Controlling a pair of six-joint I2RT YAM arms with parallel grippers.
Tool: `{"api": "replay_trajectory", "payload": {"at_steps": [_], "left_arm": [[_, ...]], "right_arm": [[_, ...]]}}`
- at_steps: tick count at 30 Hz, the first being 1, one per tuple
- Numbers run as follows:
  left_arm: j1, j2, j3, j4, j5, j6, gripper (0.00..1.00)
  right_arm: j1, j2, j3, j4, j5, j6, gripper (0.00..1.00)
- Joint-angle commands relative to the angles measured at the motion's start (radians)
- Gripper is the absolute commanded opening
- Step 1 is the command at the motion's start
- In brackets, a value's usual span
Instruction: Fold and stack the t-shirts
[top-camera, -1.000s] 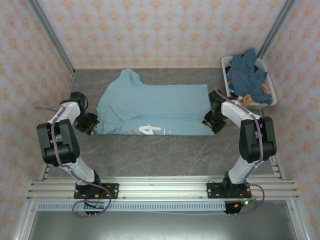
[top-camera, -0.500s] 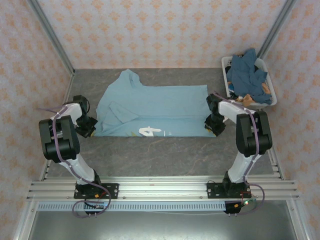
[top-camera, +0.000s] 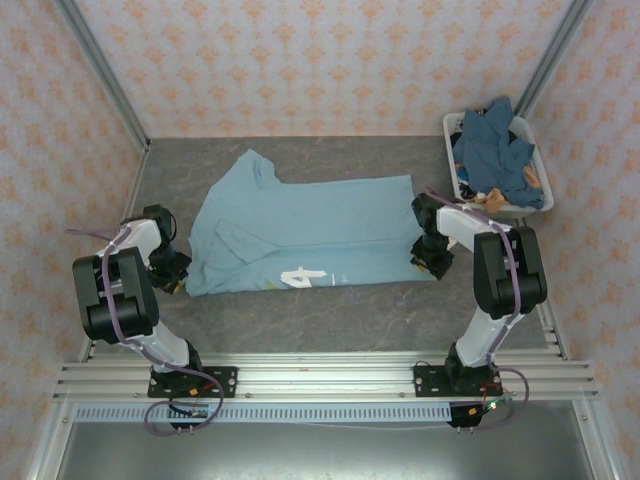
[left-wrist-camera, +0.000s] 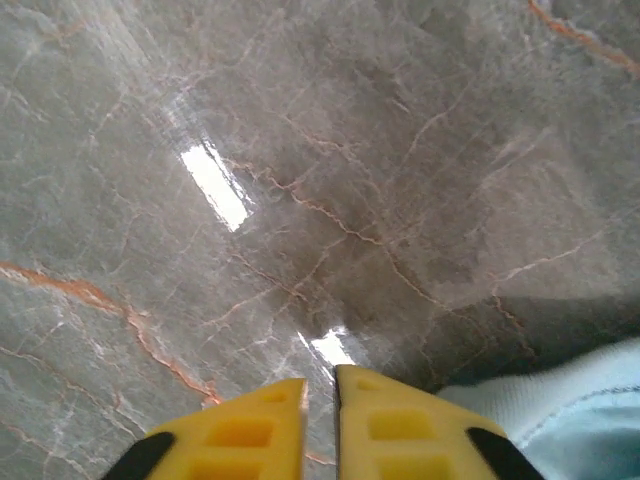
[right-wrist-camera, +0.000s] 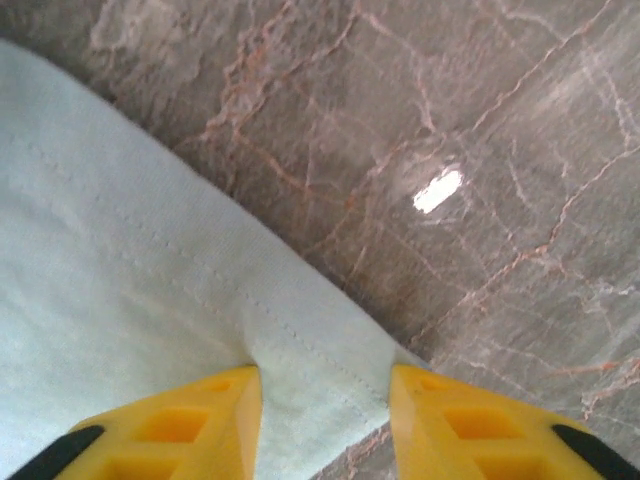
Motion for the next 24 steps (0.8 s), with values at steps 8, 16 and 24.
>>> {"api": "replay_trajectory", "payload": {"at_steps": [8,16,24], "left_arm": [[-0.105,-0.206,0.134,-0.081,-0.022,-0.089,0.5],[-0.412,-0.183,0.005,0.215,0.252,-0.413,0.51],[-0.448,-0.071,-0.044,0.347,0.281,-0.463,0.5]], "right_arm": [[0.044,-0.307,-0.007,0.049,-0.147,-0.033,0.57],[0.148,-0.38,-0.05,0.287,-0.351,0.037,0.6],[0.191,-0.348,-0.052,0.455,-0.527,0.093,0.64]]}}
